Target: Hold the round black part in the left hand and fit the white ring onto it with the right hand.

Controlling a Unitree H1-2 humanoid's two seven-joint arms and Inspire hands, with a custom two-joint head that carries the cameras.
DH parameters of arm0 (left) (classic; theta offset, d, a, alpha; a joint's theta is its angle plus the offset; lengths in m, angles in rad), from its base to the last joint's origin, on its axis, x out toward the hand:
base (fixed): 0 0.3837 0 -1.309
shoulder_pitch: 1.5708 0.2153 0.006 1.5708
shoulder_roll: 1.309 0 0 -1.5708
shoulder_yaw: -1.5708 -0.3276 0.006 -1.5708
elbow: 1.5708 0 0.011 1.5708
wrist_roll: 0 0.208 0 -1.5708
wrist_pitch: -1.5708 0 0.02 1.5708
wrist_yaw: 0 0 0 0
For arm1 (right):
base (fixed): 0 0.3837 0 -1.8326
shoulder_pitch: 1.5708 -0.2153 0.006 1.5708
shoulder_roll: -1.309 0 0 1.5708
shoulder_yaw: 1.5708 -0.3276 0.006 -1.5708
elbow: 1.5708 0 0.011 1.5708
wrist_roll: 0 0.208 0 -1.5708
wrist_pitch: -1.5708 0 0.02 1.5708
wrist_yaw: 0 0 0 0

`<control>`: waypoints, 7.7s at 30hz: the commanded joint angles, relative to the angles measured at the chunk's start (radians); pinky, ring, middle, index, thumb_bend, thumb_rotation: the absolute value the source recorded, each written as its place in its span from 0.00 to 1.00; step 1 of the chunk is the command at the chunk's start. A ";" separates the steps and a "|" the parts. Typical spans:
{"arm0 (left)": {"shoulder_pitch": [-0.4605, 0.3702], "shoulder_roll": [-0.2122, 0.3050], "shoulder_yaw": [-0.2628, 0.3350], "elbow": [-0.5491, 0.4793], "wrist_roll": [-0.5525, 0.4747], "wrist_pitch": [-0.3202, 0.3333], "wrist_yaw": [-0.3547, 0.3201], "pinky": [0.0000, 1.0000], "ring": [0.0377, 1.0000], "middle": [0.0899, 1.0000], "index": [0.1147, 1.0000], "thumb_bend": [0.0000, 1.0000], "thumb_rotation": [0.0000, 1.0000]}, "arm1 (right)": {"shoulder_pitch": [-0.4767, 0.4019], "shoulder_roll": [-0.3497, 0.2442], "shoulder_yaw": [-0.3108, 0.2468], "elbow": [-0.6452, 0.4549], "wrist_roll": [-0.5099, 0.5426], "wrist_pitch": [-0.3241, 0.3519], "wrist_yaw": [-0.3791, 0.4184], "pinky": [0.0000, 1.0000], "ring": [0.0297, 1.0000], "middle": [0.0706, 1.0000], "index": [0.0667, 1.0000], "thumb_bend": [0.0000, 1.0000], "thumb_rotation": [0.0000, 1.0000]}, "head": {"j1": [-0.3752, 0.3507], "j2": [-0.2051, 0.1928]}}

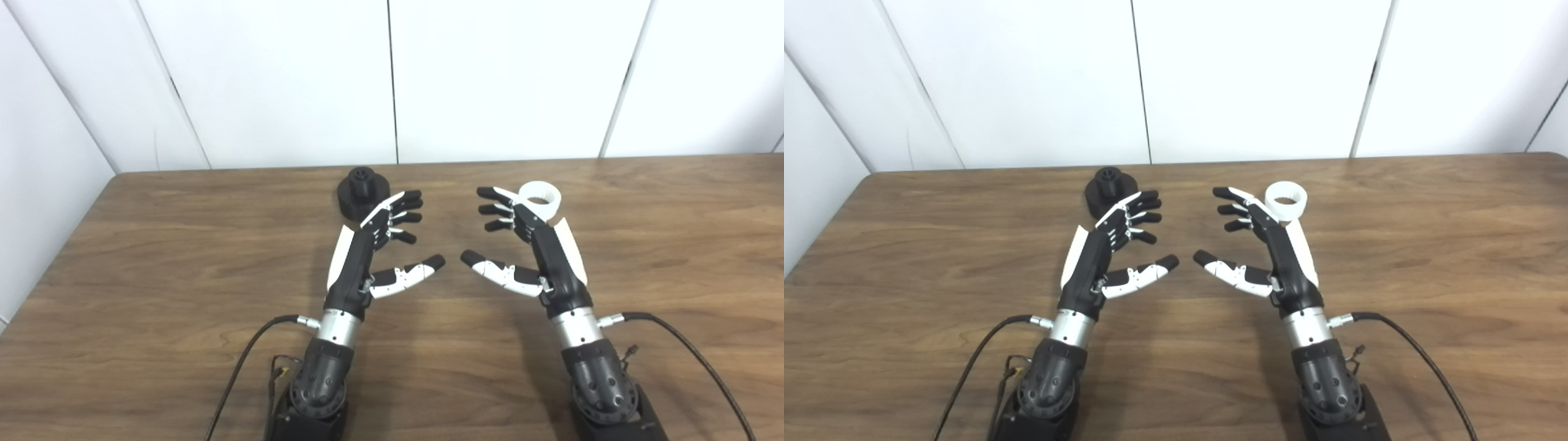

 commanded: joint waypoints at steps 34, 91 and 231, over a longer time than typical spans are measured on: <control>-0.040 0.043 0.020 -0.078 0.046 0.020 0.009 0.73 0.84 0.81 0.74 0.65 0.16 | 0.060 0.013 0.011 0.059 -0.018 -0.025 -0.010 0.64 0.75 0.81 0.77 0.64 0.30 | 0.005 -0.001; -0.308 0.342 0.078 -0.016 0.356 0.405 0.028 0.90 1.00 1.00 0.82 0.78 0.46 | 0.057 0.001 0.009 0.053 0.005 -0.029 0.006 0.65 0.75 0.82 0.79 0.62 0.28 | 0.013 -0.005; -0.494 0.245 -0.121 0.587 0.171 0.267 0.087 1.00 1.00 1.00 0.62 0.94 0.22 | 0.088 -0.016 -0.031 -0.031 0.041 0.012 0.041 0.63 0.73 0.81 0.78 0.59 0.23 | -0.018 0.020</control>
